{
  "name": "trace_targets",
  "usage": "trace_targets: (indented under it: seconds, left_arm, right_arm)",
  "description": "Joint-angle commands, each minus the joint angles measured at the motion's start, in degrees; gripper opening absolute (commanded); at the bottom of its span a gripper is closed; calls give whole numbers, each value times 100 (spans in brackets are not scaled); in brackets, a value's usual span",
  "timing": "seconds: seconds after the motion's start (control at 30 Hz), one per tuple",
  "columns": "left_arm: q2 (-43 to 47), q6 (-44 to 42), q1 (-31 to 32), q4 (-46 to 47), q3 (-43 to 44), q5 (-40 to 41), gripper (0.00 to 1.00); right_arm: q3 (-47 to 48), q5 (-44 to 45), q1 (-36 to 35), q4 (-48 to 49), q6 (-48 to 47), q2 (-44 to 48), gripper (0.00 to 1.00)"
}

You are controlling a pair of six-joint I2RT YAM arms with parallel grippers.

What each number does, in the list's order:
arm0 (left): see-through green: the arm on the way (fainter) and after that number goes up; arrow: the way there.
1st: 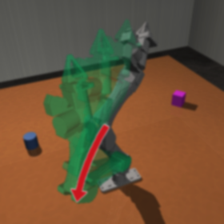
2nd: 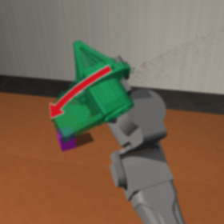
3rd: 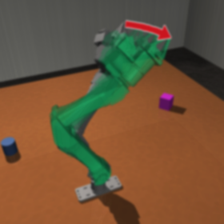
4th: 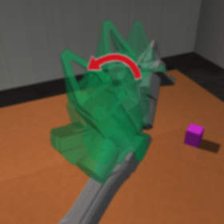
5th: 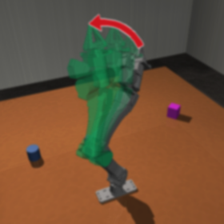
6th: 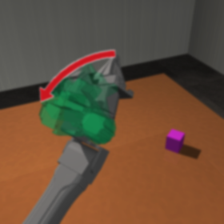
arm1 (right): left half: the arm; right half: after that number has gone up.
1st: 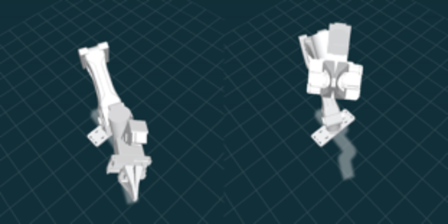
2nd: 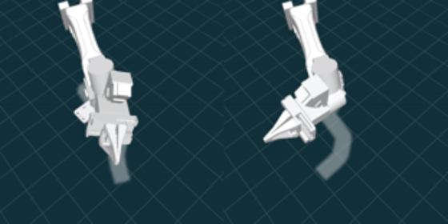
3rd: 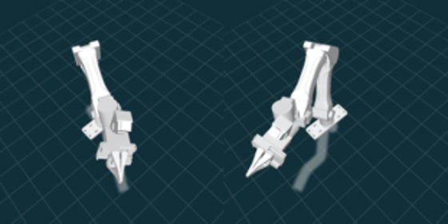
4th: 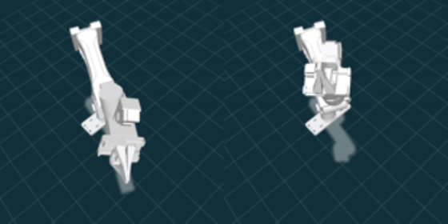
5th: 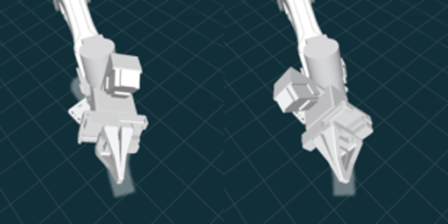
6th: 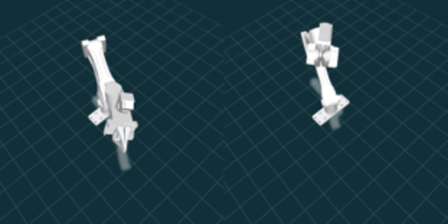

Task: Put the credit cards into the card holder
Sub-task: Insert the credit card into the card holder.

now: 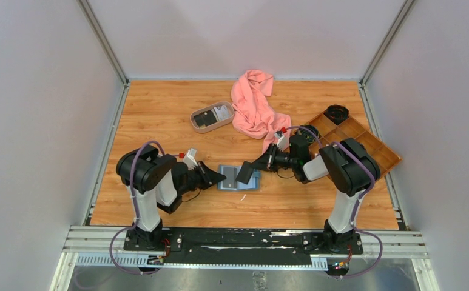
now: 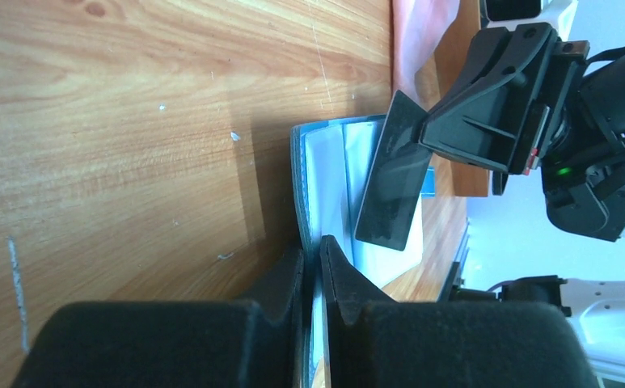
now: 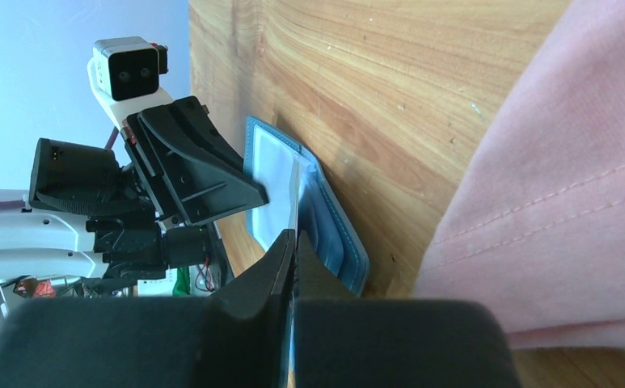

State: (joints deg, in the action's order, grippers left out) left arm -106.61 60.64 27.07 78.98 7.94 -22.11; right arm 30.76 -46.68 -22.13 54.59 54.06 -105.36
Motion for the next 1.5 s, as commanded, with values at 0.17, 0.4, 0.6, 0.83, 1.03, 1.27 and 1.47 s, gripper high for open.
trace_targets:
  seconds: [0.17, 0.4, 0.6, 0.83, 1.03, 1.27, 1.47]
  left_arm:
    - [-334, 282, 23, 834, -216, -17, 3]
    - [-281, 511, 233, 843, -162, 81, 3]
    - [-30, 701, 299, 839, -181, 131, 3]
    - [-9, 821, 316, 846, -160, 171, 3]
    - [67, 865, 323, 846, -132, 168, 2]
    - [-35, 868, 325, 846, -121, 128, 2]
    - [-52, 894, 325, 847, -67, 107, 2]
  right_arm:
    - [209, 325, 31, -900, -685, 248, 0]
    - [293, 449, -35, -1263, -860, 499, 0]
    - [321, 352, -45, -1219, -669, 488, 0]
    - [339, 389, -45, -1398, -634, 536, 0]
    - [184, 150, -47, -732, -479, 324, 0]
    - [23, 60, -121, -191, -405, 122, 0]
    - [-81, 29, -153, 20, -379, 71, 0]
